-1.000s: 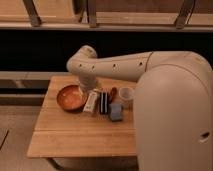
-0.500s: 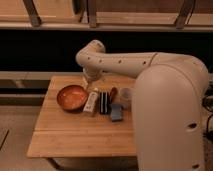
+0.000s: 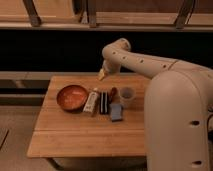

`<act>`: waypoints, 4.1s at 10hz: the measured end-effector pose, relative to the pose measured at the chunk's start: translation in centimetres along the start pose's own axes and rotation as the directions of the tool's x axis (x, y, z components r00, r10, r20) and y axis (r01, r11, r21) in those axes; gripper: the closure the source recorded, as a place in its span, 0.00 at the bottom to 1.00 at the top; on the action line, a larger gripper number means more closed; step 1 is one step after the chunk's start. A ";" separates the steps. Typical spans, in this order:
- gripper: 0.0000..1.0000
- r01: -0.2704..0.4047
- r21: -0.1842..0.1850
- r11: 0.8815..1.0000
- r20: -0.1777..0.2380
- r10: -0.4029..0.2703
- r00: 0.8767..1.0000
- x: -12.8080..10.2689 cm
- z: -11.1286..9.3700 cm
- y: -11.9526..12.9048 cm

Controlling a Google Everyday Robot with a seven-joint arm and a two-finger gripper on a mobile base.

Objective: Place the pepper on the white sponge

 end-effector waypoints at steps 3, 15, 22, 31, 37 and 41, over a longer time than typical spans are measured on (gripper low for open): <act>0.35 -0.205 0.031 0.978 -0.010 0.205 0.979 2.0 1.1 -4.3; 0.35 -0.117 0.034 0.993 -0.157 0.121 0.980 5.0 8.9 -4.4; 0.35 -0.159 0.049 0.986 -0.200 0.166 0.966 6.5 13.5 -6.3; 0.38 -0.129 0.017 0.991 -0.260 0.129 0.957 7.4 14.4 -4.4; 0.96 -0.170 0.043 0.985 -0.253 0.175 0.952 6.8 14.2 -6.0; 1.00 -0.140 0.012 0.990 -0.169 0.140 0.976 2.6 12.3 -5.1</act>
